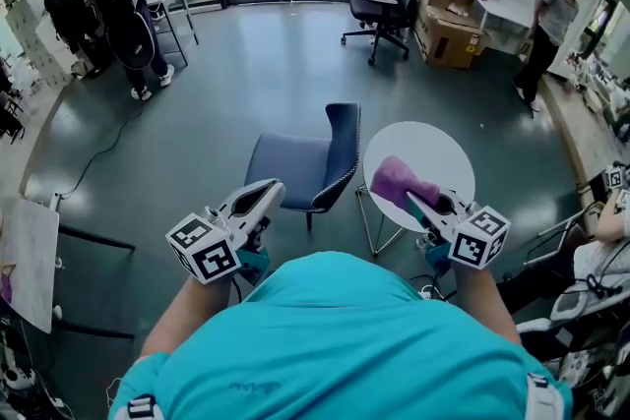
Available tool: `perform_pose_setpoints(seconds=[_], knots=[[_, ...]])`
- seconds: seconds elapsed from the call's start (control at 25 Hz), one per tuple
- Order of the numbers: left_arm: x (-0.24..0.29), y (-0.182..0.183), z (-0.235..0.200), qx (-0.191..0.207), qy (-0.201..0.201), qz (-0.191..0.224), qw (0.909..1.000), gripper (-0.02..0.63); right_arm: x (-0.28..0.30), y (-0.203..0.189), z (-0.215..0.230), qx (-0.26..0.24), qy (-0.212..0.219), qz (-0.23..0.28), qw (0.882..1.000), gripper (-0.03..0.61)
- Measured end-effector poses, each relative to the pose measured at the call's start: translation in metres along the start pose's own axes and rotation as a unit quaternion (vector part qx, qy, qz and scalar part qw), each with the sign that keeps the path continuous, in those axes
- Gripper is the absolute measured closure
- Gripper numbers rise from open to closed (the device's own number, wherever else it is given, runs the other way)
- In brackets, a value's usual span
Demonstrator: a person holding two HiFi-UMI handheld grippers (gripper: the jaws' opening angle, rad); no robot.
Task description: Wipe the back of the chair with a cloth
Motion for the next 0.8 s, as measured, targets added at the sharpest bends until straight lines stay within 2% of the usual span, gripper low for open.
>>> perform_pose_setpoints(seconds=[0.4, 0.64, 0.8], knots=[[-0.038, 0.096, -0.147, 0.007, -0.028, -0.012, 0.9995, 0.620, 0.164, 0.025, -0.036, -0.012, -0.028, 0.003, 1.000, 0.522], [-0.048, 0.114, -0.214, -0.001, -0.033, -0.019, 0.9993, 0.620, 0.222, 0.017, -0.036, -0.005, -0.048, -0.015, 0.999, 0.522], [-0.027, 0.109, -0.233, -0.012, -0.033, -0.017, 0.9992, 0.620, 0.237, 0.022, -0.014, -0.012, -0.048, -0.030, 0.998, 0.522]])
Point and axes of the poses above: the fingertips, and each gripper's own axes: x forward along the fingers, z to its right, y out of its top, the point moved 8 cm from there along -x, backward along the fingers, and after that the axes turned 6 degrees about z, right-handed, at the moved point
